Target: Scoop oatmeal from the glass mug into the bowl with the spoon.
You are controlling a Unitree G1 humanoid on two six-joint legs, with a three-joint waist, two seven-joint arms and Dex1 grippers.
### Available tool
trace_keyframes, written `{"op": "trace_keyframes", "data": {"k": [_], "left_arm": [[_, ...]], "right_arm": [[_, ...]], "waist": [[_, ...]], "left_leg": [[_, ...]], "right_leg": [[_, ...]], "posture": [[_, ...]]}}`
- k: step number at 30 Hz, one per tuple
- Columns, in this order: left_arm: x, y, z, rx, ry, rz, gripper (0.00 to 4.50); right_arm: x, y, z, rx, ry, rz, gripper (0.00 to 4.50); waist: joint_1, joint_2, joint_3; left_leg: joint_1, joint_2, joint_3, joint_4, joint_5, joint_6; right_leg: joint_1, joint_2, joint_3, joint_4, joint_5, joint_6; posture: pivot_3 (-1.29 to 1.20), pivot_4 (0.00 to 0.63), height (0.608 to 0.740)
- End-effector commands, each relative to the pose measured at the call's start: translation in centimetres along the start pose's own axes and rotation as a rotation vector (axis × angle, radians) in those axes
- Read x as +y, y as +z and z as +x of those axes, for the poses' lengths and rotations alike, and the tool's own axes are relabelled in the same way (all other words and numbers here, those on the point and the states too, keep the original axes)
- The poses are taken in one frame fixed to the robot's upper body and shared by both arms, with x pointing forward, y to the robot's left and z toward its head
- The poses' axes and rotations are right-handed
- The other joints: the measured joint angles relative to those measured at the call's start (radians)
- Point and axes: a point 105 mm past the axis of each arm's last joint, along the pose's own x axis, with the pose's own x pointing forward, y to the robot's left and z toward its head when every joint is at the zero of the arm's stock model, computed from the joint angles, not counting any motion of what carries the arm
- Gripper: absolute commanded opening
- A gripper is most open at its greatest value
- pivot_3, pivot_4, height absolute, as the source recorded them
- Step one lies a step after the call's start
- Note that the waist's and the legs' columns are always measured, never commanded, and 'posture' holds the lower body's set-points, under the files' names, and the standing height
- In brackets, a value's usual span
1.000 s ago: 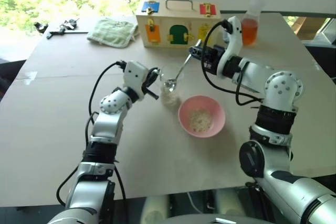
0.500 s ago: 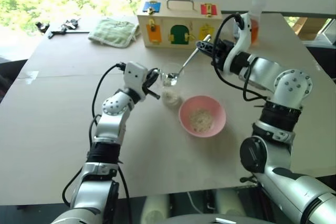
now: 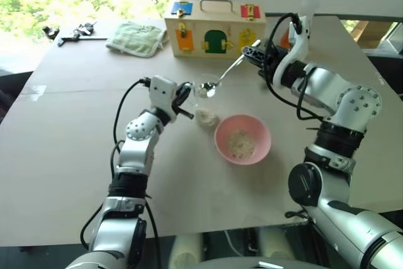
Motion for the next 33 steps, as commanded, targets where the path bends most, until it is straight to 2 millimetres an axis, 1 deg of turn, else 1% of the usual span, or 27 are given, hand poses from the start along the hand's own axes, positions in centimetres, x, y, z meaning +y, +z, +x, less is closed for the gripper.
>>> {"op": "trace_keyframes", "data": {"k": [1,8,13,20,29,33], "left_arm": [[0.8,0.7,-0.3,-0.052,0.045,-0.010,0.06],[0.0,1.5,-0.3,-0.118,0.026,-0.028,0.06],[-0.4,1.9,-0.1,-0.144,0.022,-0.020,0.06],[-0.3,2.1,0.0,-0.162,0.029,-0.006,0.06],[-0.4,2.2,0.2,-0.168,0.019,0.016,0.06],[-0.4,2.1,0.2,-0.170,0.017,0.019,0.06]], "right_arm": [[0.7,1.8,-0.5,-0.069,-0.001,0.005,0.00],[0.3,2.2,-0.7,-0.086,-0.015,0.047,0.00],[-0.2,2.0,-0.8,-0.085,-0.017,0.082,0.00],[-0.5,1.8,-0.8,-0.090,-0.006,0.133,0.00],[0.6,1.8,-1.1,-0.089,0.055,0.156,0.00],[0.8,1.9,-1.3,-0.091,0.061,0.169,0.00]], "waist": [[0.000,0.000,0.000],[0.000,0.000,0.000],[-0.001,0.000,0.000],[-0.001,0.000,0.000],[-0.001,0.000,0.000],[-0.001,0.000,0.000]], "left_leg": [[0.000,0.000,0.000,0.000,0.000,0.000],[0.000,0.000,0.000,0.000,0.000,0.000],[0.000,0.000,0.000,0.000,0.000,0.000],[0.000,0.000,0.000,0.000,0.000,0.000],[0.000,0.000,0.000,0.000,0.000,0.000],[0.000,0.000,0.000,0.000,0.000,0.000]], "right_leg": [[0.000,0.000,0.000,0.000,0.000,0.000],[0.000,0.000,0.000,0.000,0.000,0.000],[0.000,0.000,0.000,0.000,0.000,0.000],[0.000,0.000,0.000,0.000,0.000,0.000],[0.000,0.000,0.000,0.000,0.000,0.000],[0.000,0.000,0.000,0.000,0.000,0.000]], "posture": [[0.00,0.150,0.740],[0.00,0.150,0.740],[0.00,0.150,0.740],[0.00,0.150,0.740],[0.00,0.150,0.740],[0.00,0.150,0.740]]}}
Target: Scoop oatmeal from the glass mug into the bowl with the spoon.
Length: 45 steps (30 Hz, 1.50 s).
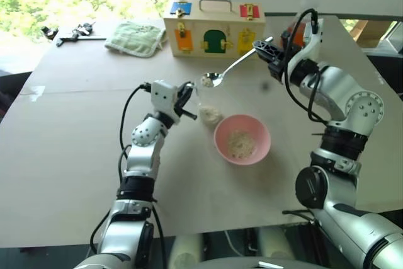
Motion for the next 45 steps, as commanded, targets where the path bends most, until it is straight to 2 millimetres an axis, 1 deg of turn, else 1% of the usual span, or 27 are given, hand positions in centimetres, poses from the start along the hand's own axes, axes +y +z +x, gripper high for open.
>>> {"op": "trace_keyframes", "data": {"k": [1,10,13,17,21,25,27,30,35,38,41,45], "left_arm": [[0.4,1.9,0.5,-0.076,0.006,0.032,0.06],[0.7,1.8,0.5,-0.076,0.009,0.036,0.06],[0.8,1.7,0.5,-0.072,0.007,0.037,0.06],[0.9,1.5,0.5,-0.067,0.007,0.038,0.06],[1.2,1.2,0.3,-0.055,0.011,0.040,0.06],[1.5,0.9,0.2,-0.044,0.014,0.039,0.06],[1.6,0.8,0.2,-0.041,0.015,0.039,0.06],[1.8,0.6,0.2,-0.034,0.013,0.041,0.06],[1.8,0.5,0.5,-0.028,0.003,0.043,0.06],[1.7,0.5,0.6,-0.027,-0.004,0.042,0.06],[1.6,0.5,0.7,-0.028,-0.010,0.040,0.06],[1.5,0.4,0.7,-0.028,-0.012,0.040,0.06]], "right_arm": [[1.6,0.6,-0.5,-0.025,0.061,-0.011,0.00],[2.7,0.6,-0.8,-0.011,0.121,0.014,0.00],[3.0,0.6,-1.3,-0.004,0.148,0.030,0.00],[3.1,0.8,-2.5,0.000,0.163,0.032,0.00],[2.6,1.2,-4.2,0.005,0.164,0.015,0.00],[2.4,0.8,-5.9,0.024,0.175,-0.017,0.00],[2.0,0.5,-6.6,0.037,0.172,-0.045,0.00],[0.6,-0.4,-7.7,0.071,0.127,-0.089,0.00],[-1.9,-1.6,-8.8,0.141,0.014,-0.189,0.00],[-2.6,-2.3,-9.0,0.183,-0.010,-0.254,0.00],[-3.6,-2.9,-9.0,0.233,-0.052,-0.393,0.00],[-3.5,-2.7,-8.7,0.244,-0.040,-0.515,0.00]], "waist": [[0.000,0.000,0.000],[0.000,0.000,0.000],[0.000,0.000,0.000],[0.002,0.000,0.000],[0.003,0.000,0.000],[0.001,0.000,0.000],[0.001,0.000,0.000],[0.003,0.000,0.000],[0.006,0.000,0.000],[0.004,0.000,0.000],[0.006,0.000,0.000],[0.010,0.000,0.000]], "left_leg": [[0.000,0.000,0.000,0.000,0.000,0.000],[0.000,0.000,0.000,0.000,0.000,0.000],[0.000,0.000,0.000,0.000,0.000,0.000],[0.000,0.000,0.000,0.000,0.000,0.000],[0.000,0.000,0.000,0.000,0.000,0.000],[0.000,0.000,0.000,0.000,0.000,0.000],[0.000,0.000,0.000,0.000,0.000,0.000],[0.000,0.001,0.000,0.000,0.000,0.001],[0.000,0.000,0.000,0.001,-0.001,0.001],[0.000,0.000,0.000,0.001,-0.001,0.001],[0.000,0.000,0.000,0.001,-0.001,0.001],[0.000,0.000,0.000,0.002,-0.001,0.001]], "right_leg": [[0.000,0.000,0.000,0.000,0.000,0.000],[0.000,0.000,0.000,0.000,0.000,0.000],[0.000,0.000,0.000,0.000,0.000,0.000],[0.000,0.000,0.000,0.000,0.000,0.000],[0.000,0.000,0.000,-0.001,0.000,0.000],[0.000,0.000,0.000,-0.001,0.000,0.000],[0.000,0.000,0.000,-0.001,0.000,0.000],[0.000,0.000,0.000,-0.001,0.000,0.000],[0.000,0.000,0.000,-0.001,0.000,0.000],[0.000,0.000,0.001,-0.001,0.000,0.000],[0.000,0.000,0.000,-0.001,0.000,0.000],[0.000,0.000,0.000,-0.001,0.000,0.000]], "posture": [[0.00,0.150,0.740],[0.00,0.150,0.740],[0.00,0.150,0.740],[0.00,0.150,0.740],[0.00,0.150,0.740],[0.00,0.150,0.740],[0.00,0.150,0.740],[0.00,0.150,0.740],[0.00,0.150,0.740],[0.00,0.150,0.740],[0.00,0.150,0.740],[0.00,0.150,0.740]]}}
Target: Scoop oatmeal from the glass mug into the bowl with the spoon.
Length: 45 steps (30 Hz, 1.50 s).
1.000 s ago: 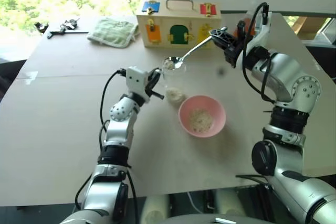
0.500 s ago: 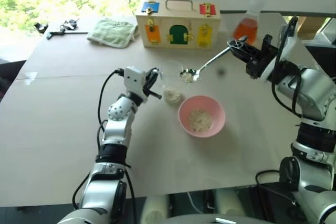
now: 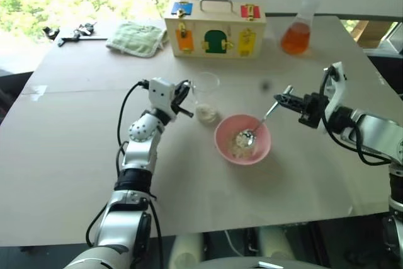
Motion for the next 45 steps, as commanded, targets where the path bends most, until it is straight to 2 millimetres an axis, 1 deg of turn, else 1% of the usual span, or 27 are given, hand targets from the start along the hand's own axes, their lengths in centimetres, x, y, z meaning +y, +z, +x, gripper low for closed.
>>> {"op": "trace_keyframes", "data": {"k": [1,6,9,15,18,22,24,26,29,32,34,35,36,38,41,43,45], "left_arm": [[0.3,1.1,0.2,-0.044,0.005,0.018,0.06],[0.3,1.1,0.1,-0.045,0.009,0.017,0.06],[0.3,1.1,0.1,-0.047,0.011,0.016,0.06],[0.3,1.2,0.2,-0.050,0.013,0.017,0.06],[0.3,1.2,0.2,-0.051,0.014,0.017,0.06],[0.2,1.1,0.1,-0.050,0.012,0.016,0.06],[0.1,1.0,0.1,-0.049,0.011,0.015,0.06],[0.1,1.0,0.1,-0.048,0.010,0.015,0.06],[0.0,1.0,0.2,-0.047,0.009,0.015,0.06],[-0.1,0.9,0.2,-0.046,0.006,0.014,0.06],[-0.2,0.9,0.2,-0.045,0.002,0.014,0.06],[-0.3,0.9,0.2,-0.045,0.001,0.014,0.06],[-0.3,0.9,0.2,-0.045,0.000,0.014,0.06],[-0.4,0.9,0.2,-0.045,-0.002,0.013,0.06],[-0.5,0.7,0.1,-0.043,-0.005,0.012,0.06],[-0.6,0.7,0.1,-0.042,-0.007,0.013,0.06],[-0.7,0.7,0.1,-0.043,-0.008,0.015,0.06]], "right_arm": [[1.9,1.1,-0.1,-0.010,0.054,-0.217,0.00],[4.4,1.8,-0.2,0.039,0.118,-0.496,0.00],[5.3,2.4,-0.3,0.065,0.129,-0.641,0.00],[7.4,1.9,-0.3,0.134,0.194,-0.860,0.00],[8.0,1.8,-0.4,0.155,0.218,-0.925,0.00],[8.5,2.0,-0.4,0.155,0.236,-0.957,0.00],[8.5,2.1,-0.3,0.140,0.244,-0.922,0.00],[8.3,2.4,-0.2,0.106,0.252,-0.828,0.00],[6.5,3.7,-0.2,0.048,0.203,-0.656,0.00],[5.2,5.8,-0.1,-0.066,0.168,-0.454,0.00],[5.5,8.0,0.1,-0.184,0.182,-0.332,0.00],[6.1,9.2,0.4,-0.247,0.205,-0.273,0.00],[6.6,10.0,0.7,-0.291,0.223,-0.227,0.00],[7.7,11.1,1.3,-0.347,0.253,-0.159,0.00],[9.4,12.4,2.5,-0.400,0.297,-0.085,0.00],[9.9,12.5,3.3,-0.403,0.297,-0.081,0.00],[10.1,12.1,4.2,-0.389,0.289,-0.101,0.00]], "waist": [[0.001,0.000,0.000],[0.001,0.000,0.000],[0.003,0.000,0.000],[0.010,0.000,0.000],[0.012,0.000,0.000],[0.017,0.000,0.001],[0.018,0.000,0.001],[0.018,0.000,0.001],[0.019,-0.001,0.001],[0.019,-0.001,0.001],[0.020,-0.001,0.001],[0.018,-0.001,0.001],[0.012,0.000,0.001],[0.012,0.001,0.001],[0.012,0.001,0.001],[0.013,0.001,0.001],[0.017,0.001,0.001]], "left_leg": [[0.000,0.000,0.000,0.000,0.000,0.000],[0.000,0.000,-0.004,0.001,0.000,0.000],[0.000,0.000,-0.005,0.001,0.000,0.000],[-0.001,0.000,-0.005,0.003,0.000,0.000],[-0.001,0.000,-0.006,0.003,0.000,0.000],[-0.001,0.000,-0.006,0.004,0.000,0.000],[-0.001,0.000,-0.006,0.004,0.000,0.000],[0.000,0.000,-0.005,0.004,0.000,0.000],[0.000,0.000,-0.005,0.005,0.000,0.000],[0.000,-0.001,-0.006,0.006,0.000,0.000],[0.000,-0.001,-0.005,0.006,0.000,0.000],[0.000,-0.001,-0.005,0.006,0.000,0.000],[0.000,0.000,-0.005,0.006,0.000,0.000],[0.001,0.000,-0.004,0.006,0.000,0.000],[0.001,0.001,-0.004,0.005,0.000,0.000],[0.000,0.000,-0.004,0.005,0.000,0.000],[0.000,0.000,-0.004,0.005,0.000,0.000]], "right_leg": [[0.000,0.000,0.000,0.000,0.000,0.000],[0.000,0.000,-0.001,0.000,0.000,0.000],[0.000,0.000,-0.001,0.000,0.000,0.000],[0.001,0.000,-0.002,0.000,0.000,0.000],[0.001,0.000,-0.002,0.000,0.000,0.000],[0.002,0.000,-0.003,0.000,0.000,0.000],[0.002,0.000,-0.003,0.000,0.000,0.000],[0.003,0.000,-0.004,0.000,0.000,0.000],[0.004,0.000,-0.006,0.000,0.000,0.000],[0.005,-0.001,-0.006,0.000,0.000,0.000],[0.005,-0.001,-0.006,0.001,0.000,0.000],[0.005,-0.001,-0.006,0.001,0.000,0.000],[0.005,-0.001,-0.006,0.001,0.000,0.000],[0.004,0.000,-0.005,0.003,0.000,0.000],[0.004,0.001,-0.005,0.002,0.000,0.000],[0.004,0.000,-0.005,0.002,0.000,0.000],[0.004,0.000,-0.005,0.001,0.000,0.000]], "posture": [[0.00,0.150,0.740],[0.00,0.150,0.740],[0.00,0.150,0.740],[0.00,0.150,0.740],[0.00,0.150,0.740],[0.00,0.150,0.740],[0.00,0.150,0.740],[0.00,0.150,0.740],[0.00,0.150,0.740],[0.00,0.150,0.740],[0.00,0.150,0.740],[0.00,0.150,0.740],[0.00,0.150,0.740],[0.00,0.150,0.740],[0.00,0.150,0.740],[0.00,0.150,0.740],[0.00,0.150,0.740]]}}
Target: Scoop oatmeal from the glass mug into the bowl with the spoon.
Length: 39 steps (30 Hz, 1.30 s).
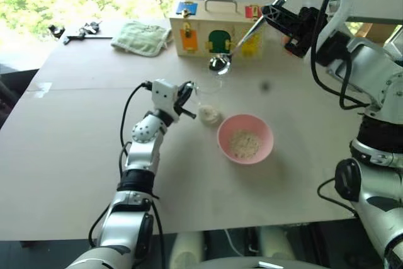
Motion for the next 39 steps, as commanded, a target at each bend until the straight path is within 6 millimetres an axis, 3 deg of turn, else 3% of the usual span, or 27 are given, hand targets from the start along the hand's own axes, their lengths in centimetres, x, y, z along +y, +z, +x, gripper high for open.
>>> {"op": "trace_keyframes", "data": {"k": [1,8,13,14,18,20,23,27,29,31,32,37,39], "left_arm": [[0.1,0.8,-0.1,-0.036,0.007,0.026,0.06],[0.4,0.7,-0.6,-0.038,0.026,0.023,0.06],[0.4,0.2,-1.1,-0.028,0.040,-0.007,0.06],[0.4,0.1,-1.2,-0.026,0.040,-0.010,0.00],[0.6,-0.5,-1.7,-0.003,0.043,0.002,0.00],[0.7,-1.0,-1.9,0.010,0.046,0.001,0.00],[0.8,-1.3,-2.2,0.022,0.049,0.003,0.00],[0.8,-1.5,-2.4,0.028,0.046,-0.003,0.00],[0.8,-1.6,-2.5,0.030,0.044,-0.009,0.76],[0.8,-1.7,-2.5,0.031,0.044,-0.009,1.22],[0.9,-1.7,-2.6,0.033,0.045,-0.006,1.76],[1.2,-1.7,-3.4,0.040,0.056,0.024,3.66],[1.2,-1.1,-4.0,0.029,0.051,0.031,3.66]], "right_arm": [[0.6,0.3,0.8,-0.022,0.011,-0.041,0.00],[-2.3,-4.8,1.6,0.161,-0.073,-0.283,0.00],[-1.5,-6.0,1.9,0.194,0.011,-0.280,0.00],[-1.2,-6.0,1.9,0.190,0.030,-0.277,0.72],[0.4,-4.9,1.9,0.140,0.120,-0.261,2.10],[0.5,-4.2,1.6,0.125,0.134,-0.269,3.06],[0.4,-3.3,0.9,0.103,0.144,-0.264,3.06],[-1.6,-2.2,-0.5,0.073,0.075,-0.282,3.06],[-3.0,-1.5,-1.5,0.056,0.022,-0.290,3.09],[-4.0,-1.1,-2.2,0.046,-0.021,-0.288,3.09],[-4.4,-1.1,-2.6,0.047,-0.035,-0.286,3.09],[-6.0,-2.8,-5.5,0.098,-0.058,-0.332,3.09],[-6.2,-4.0,-6.8,0.124,-0.035,-0.352,3.09]], "waist": [[0.003,0.000,0.000],[0.000,0.000,0.000],[-0.001,0.000,0.000],[0.000,0.000,0.000],[-0.003,0.000,0.000],[-0.004,0.000,0.000],[-0.006,0.000,0.000],[-0.007,0.000,0.000],[-0.009,0.000,0.000],[-0.012,0.000,0.000],[-0.012,0.000,0.000],[-0.013,0.000,0.000],[-0.013,0.000,0.000]], "left_leg": [[0.000,0.000,0.000,0.000,0.000,0.000],[0.000,0.000,0.000,0.000,0.000,0.000],[0.001,0.000,0.000,0.000,0.000,0.000],[0.000,0.000,0.000,0.000,0.000,0.000],[0.001,0.000,0.000,0.000,0.000,0.000],[0.001,0.000,0.000,0.000,0.000,0.000],[0.001,0.000,0.000,0.000,0.000,0.000],[0.001,0.000,0.000,0.000,0.000,0.000],[0.001,0.000,0.000,0.000,0.000,0.000],[0.001,0.000,0.000,0.000,0.000,0.000],[0.001,0.000,0.000,0.000,0.000,0.000],[0.001,0.000,0.000,0.000,0.000,0.000],[0.001,0.000,0.000,-0.001,0.000,0.000]], "right_leg": [[0.000,0.000,0.000,0.000,0.000,0.000],[0.000,0.000,0.000,0.000,0.000,0.000],[0.000,0.000,0.000,0.000,0.000,0.000],[0.000,0.000,0.000,0.000,0.000,0.000],[0.000,0.000,0.000,0.000,0.000,0.000],[0.000,0.000,0.000,0.000,0.000,0.000],[0.000,0.000,0.000,0.000,0.000,0.000],[0.000,0.000,0.000,0.000,0.000,0.000],[0.000,0.000,0.000,0.000,0.000,0.000],[0.000,0.000,0.000,0.000,0.000,0.000],[0.000,0.000,0.000,0.000,0.000,0.000],[0.000,0.000,0.000,0.000,0.000,0.000],[0.000,0.000,0.000,-0.001,0.000,0.000]], "posture": [[0.00,0.150,0.740],[0.00,0.150,0.740],[0.00,0.150,0.740],[0.00,0.150,0.740],[0.00,0.150,0.740],[0.00,0.150,0.740],[0.00,0.150,0.740],[0.00,0.150,0.740],[0.00,0.150,0.740],[0.00,0.150,0.740],[0.00,0.150,0.740],[0.00,0.150,0.740],[0.00,0.150,0.740]]}}
